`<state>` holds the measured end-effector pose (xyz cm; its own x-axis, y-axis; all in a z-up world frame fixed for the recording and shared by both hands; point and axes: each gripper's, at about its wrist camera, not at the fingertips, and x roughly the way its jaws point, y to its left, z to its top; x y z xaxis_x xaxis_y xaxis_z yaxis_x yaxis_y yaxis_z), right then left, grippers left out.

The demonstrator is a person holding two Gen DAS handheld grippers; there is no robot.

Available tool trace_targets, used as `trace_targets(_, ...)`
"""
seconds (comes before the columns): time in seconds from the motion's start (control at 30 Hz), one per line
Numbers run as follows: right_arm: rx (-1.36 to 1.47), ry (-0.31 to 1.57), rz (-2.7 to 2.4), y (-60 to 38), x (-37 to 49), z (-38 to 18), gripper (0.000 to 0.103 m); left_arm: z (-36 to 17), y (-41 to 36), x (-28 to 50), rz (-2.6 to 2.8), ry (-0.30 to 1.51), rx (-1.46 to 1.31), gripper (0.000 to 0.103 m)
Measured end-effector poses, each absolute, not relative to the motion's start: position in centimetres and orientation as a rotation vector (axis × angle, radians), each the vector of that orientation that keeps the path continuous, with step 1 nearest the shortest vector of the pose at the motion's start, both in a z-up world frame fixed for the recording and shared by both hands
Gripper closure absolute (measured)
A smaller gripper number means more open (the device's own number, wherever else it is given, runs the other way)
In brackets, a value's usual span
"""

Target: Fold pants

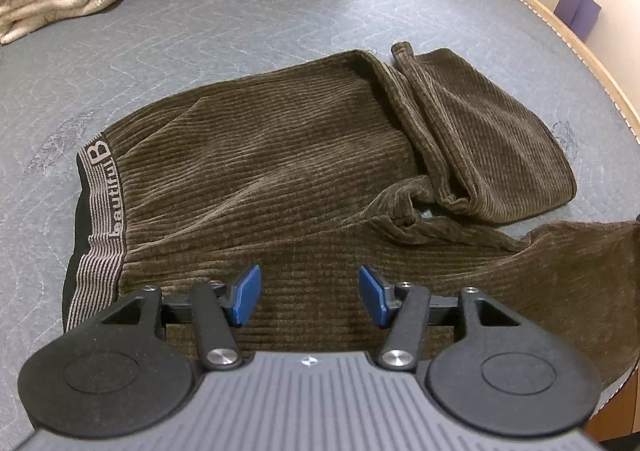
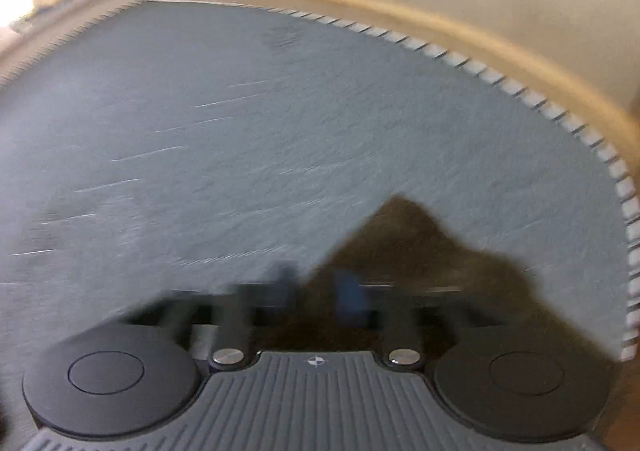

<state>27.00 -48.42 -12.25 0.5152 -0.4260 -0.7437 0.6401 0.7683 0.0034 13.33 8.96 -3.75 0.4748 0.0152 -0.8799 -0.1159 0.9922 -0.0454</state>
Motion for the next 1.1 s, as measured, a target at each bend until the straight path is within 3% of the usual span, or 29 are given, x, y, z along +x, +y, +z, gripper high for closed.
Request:
trace_targets(0.17, 0.103, 0.577, -0.83, -49.6, 26.9, -9.6, 0.103, -4.0, 9.6, 13.4, 0.09, 1.083, -0.112, 0.043)
trace_targets(0.27, 0.336, 0.691, -0.809, -52.8, 26.0, -10.6, 0.103, -3.6, 9.7, 13.4, 0.073, 1.076, -0.114, 0.043)
trace_targets(0.37, 0.405, 0.671, -0.731, -52.9, 24.4, -10.3, 0.1, -2.9, 9.9, 13.5, 0.071, 1.053, -0.126, 0.042)
trace_targets(0.4, 0.418, 0.663, -0.702, -52.9, 24.0, -9.8, 0.091, -2.7, 10.0, 13.6, 0.073, 1.049, -0.134, 0.042)
trace_targets(0.43, 0.438, 0.666, -0.674, -52.8, 23.7, -9.4, 0.075, -2.6, 10.1, 13.5, 0.072, 1.046, -0.146, 0.041)
trace_targets(0.5, 0.467, 0.684, -0.608, -51.9, 23.6, -9.2, 0.057, -2.4, 10.0, 13.5, 0.067, 1.045, -0.161, 0.041)
trace_targets(0.7, 0.436, 0.869, -0.509, -47.3, 24.3, -10.7, 0.05, -2.8, 8.3, 12.5, 0.037, 1.057, -0.125, 0.041)
trace_targets(0.8, 0.351, 0.865, -0.554, -46.0, 25.4, -11.4, 0.044, -3.6, 7.7, 12.2, 0.037, 1.084, -0.095, 0.04)
trace_targets(0.87, 0.305, 0.866, -0.599, -45.4, 26.1, -11.7, 0.05, -4.1, 7.6, 12.3, 0.043, 1.098, -0.081, 0.04)
trace_targets(0.93, 0.229, 0.865, -0.663, -44.9, 26.9, -11.9, 0.089, -4.3, 7.7, 12.4, 0.051, 1.105, -0.075, 0.04)
trace_targets(1.1, 0.282, 0.77, -0.746, -45.9, 27.1, -11.3, 0.098, -4.3, 8.0, 13.0, 0.061, 1.096, -0.089, 0.04)
